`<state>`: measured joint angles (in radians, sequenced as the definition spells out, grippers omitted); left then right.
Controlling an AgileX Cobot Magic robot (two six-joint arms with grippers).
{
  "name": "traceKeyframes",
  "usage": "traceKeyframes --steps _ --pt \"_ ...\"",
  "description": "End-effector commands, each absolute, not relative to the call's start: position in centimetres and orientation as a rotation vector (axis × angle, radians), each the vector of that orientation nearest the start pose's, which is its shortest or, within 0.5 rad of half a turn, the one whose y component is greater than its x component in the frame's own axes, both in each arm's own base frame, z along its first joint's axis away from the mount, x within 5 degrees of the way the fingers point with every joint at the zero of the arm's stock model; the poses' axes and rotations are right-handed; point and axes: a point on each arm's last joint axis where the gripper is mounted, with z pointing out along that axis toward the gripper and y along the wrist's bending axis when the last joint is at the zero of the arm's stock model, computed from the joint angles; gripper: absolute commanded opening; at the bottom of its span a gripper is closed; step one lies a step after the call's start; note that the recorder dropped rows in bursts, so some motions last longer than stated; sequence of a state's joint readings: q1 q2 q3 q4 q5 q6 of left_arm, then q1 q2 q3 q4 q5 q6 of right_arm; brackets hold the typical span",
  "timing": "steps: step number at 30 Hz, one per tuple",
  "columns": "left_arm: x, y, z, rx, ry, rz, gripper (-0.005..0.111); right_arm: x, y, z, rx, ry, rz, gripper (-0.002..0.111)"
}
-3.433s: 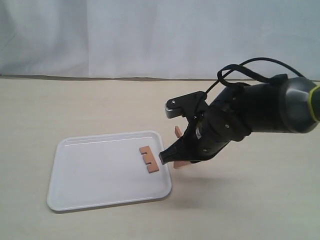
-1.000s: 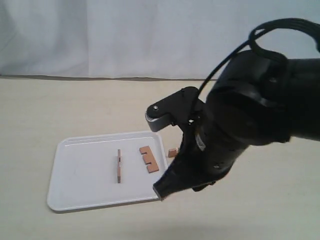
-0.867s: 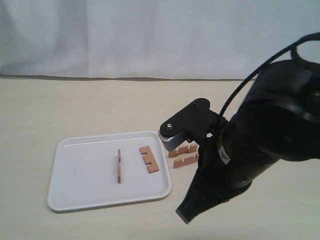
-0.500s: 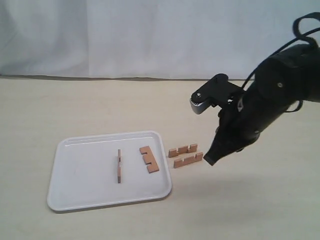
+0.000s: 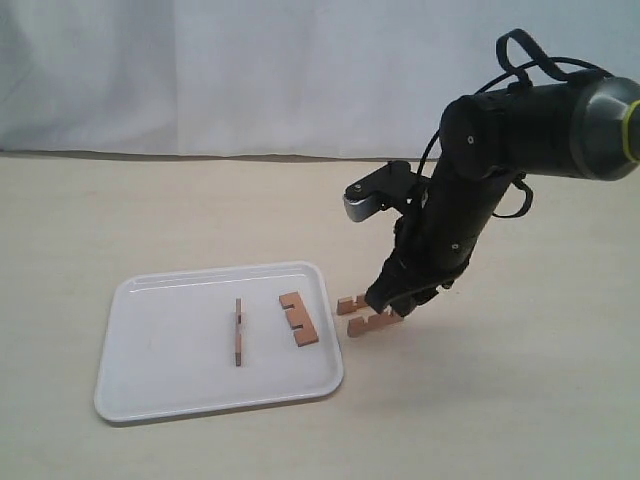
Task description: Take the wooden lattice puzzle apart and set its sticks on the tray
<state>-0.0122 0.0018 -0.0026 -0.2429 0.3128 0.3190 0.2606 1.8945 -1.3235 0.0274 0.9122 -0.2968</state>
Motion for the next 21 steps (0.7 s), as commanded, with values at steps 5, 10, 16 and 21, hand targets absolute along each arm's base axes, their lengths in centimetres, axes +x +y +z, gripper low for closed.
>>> traceKeyframes --steps 5,10,16,21 --pt "5.4 -0.7 18.6 0.136 1.777 -0.012 0.000 35.8 10.9 19.5 -0.968 2.743 0.203 0.058" --pt "5.4 -0.7 18.6 0.136 1.777 -0.012 0.000 36.3 11.1 18.5 -1.146 2.648 0.186 0.058" --pt "5.4 -0.7 18.6 0.136 1.777 -0.012 0.000 36.6 11.2 17.0 -1.481 2.496 0.158 0.058" --pt "5.4 -0.7 18.6 0.136 1.777 -0.012 0.000 36.8 11.2 16.3 -1.675 2.373 0.123 0.058"
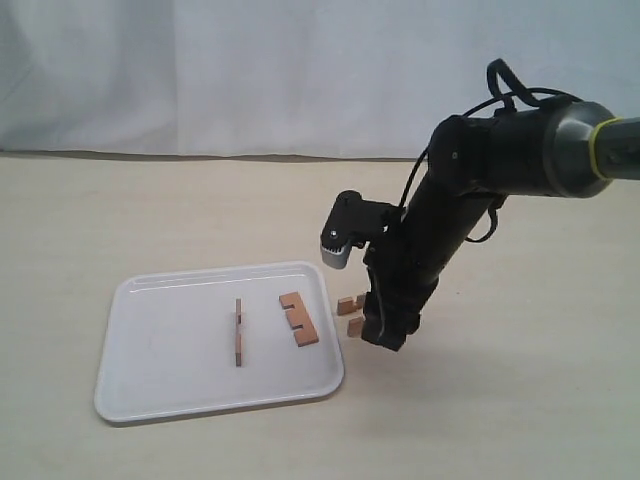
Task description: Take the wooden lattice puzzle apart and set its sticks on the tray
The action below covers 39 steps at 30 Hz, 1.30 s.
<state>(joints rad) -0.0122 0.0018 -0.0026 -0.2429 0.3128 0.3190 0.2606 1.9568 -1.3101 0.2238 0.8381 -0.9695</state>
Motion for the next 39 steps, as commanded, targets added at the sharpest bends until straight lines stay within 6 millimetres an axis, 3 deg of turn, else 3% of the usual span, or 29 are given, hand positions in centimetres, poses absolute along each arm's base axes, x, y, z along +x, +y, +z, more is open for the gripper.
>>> traceKeyframes --steps 1,13,20,26,39 --pt "5.4 -0.7 18.6 0.136 1.777 -0.012 0.000 36.8 11.2 16.3 -1.696 2.353 0.116 0.058" --pt "5.4 -0.7 18.6 0.136 1.777 -0.012 0.000 37.6 10.6 14.0 -1.928 2.219 -0.022 0.057" --pt "5.4 -0.7 18.6 0.136 1.777 -0.012 0.000 38.2 10.7 14.1 -1.891 2.179 -0.071 0.057" --pt "5.4 -0.7 18.6 0.136 1.777 -0.012 0.000 38.2 10.7 13.9 -1.906 2.180 -0.064 0.046" --pt "5.4 -0.7 18.6 0.136 1.777 -0.012 0.000 38.1 10.7 12.8 -1.942 2.196 -0.031 0.045"
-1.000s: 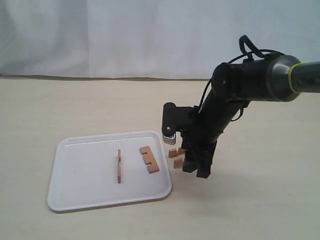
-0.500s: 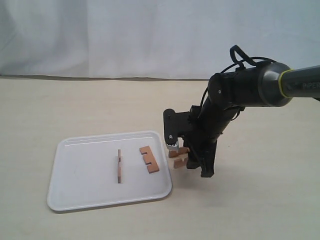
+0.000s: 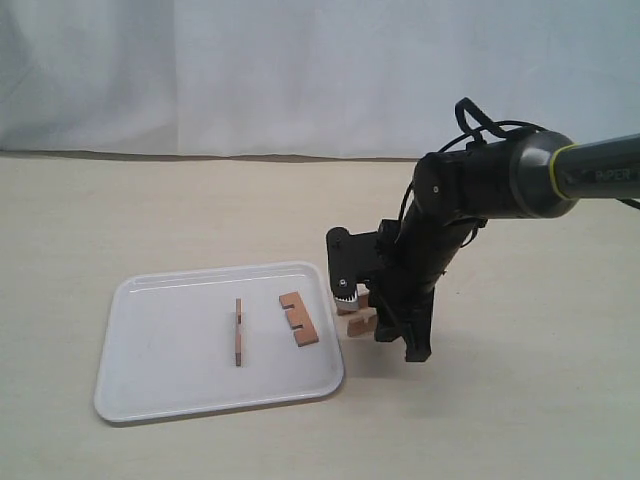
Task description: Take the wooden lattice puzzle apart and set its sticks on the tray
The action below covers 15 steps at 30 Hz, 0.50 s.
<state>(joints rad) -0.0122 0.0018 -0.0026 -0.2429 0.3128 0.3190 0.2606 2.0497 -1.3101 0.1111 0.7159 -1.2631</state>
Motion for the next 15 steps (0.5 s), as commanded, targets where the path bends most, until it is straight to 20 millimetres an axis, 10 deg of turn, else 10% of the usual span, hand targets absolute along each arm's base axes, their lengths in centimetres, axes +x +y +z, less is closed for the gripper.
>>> traceKeyframes --steps 1,8,15 --pt "5.4 -0.7 18.6 0.136 1.777 -0.012 0.000 38.1 10.7 12.7 -1.940 2.194 -0.034 0.045" --pt "5.4 -0.7 18.6 0.136 1.777 -0.012 0.000 38.1 10.8 11.4 -1.956 2.215 -0.015 0.040" --pt "5.4 -0.7 18.6 0.136 1.777 -0.012 0.000 38.1 10.7 11.4 -1.943 2.227 -0.013 0.005"
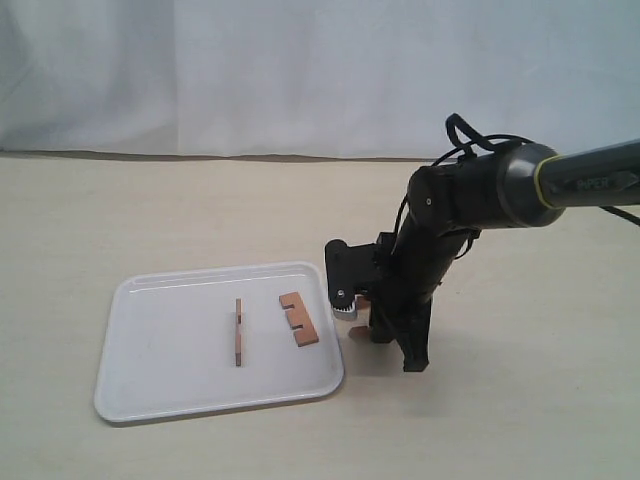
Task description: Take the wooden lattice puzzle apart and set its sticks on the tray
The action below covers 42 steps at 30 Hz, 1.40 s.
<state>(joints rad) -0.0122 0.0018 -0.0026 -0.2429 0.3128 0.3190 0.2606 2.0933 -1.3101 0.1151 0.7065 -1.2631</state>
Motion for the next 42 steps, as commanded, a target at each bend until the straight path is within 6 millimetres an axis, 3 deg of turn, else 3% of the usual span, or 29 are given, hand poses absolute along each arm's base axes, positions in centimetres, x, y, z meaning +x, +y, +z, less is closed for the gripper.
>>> traceKeyframes --steps 1,6,9,13,17,20,24,29,32,37,42 --pt "5.4 -0.7 18.6 0.136 1.777 -0.012 0.000 38.1 10.7 11.7 -1.931 2.237 -0.010 0.005" --pt "5.4 -0.7 18.6 0.136 1.777 -0.012 0.000 37.4 10.7 14.5 -1.866 2.275 0.002 0.005" --pt "5.4 -0.7 18.6 0.136 1.777 -0.012 0.000 36.8 11.3 17.1 -1.697 2.309 0.106 0.005" --pt "5.4 -0.7 18.6 0.136 1.777 -0.012 0.000 35.8 13.2 20.6 -1.465 2.270 0.386 0.005" --pt "5.4 -0.7 18.6 0.136 1.777 -0.012 0.000 34.3 16.8 23.6 -1.368 2.144 0.549 0.005" --pt "5.4 -0.7 18.6 0.136 1.777 -0.012 0.000 33.1 19.5 24.3 -1.433 2.071 0.511 0.005" --pt "5.4 -0.7 18.6 0.136 1.777 -0.012 0.000 32.5 20.8 23.9 -1.466 2.100 0.327 0.005" --pt "5.4 -0.7 18.6 0.136 1.777 -0.012 0.000 33.8 18.9 24.4 -1.233 2.307 0.197 0.006" --pt "5.4 -0.7 18.6 0.136 1.777 -0.012 0.000 34.6 16.6 23.9 -1.215 2.395 0.121 0.021" --pt "5.4 -0.7 18.6 0.136 1.777 -0.012 0.000 36.2 12.6 21.7 -1.159 2.544 0.070 0.047" --pt "5.4 -0.7 18.6 0.136 1.777 -0.012 0.000 37.4 10.9 18.4 -1.191 2.630 0.067 0.047"
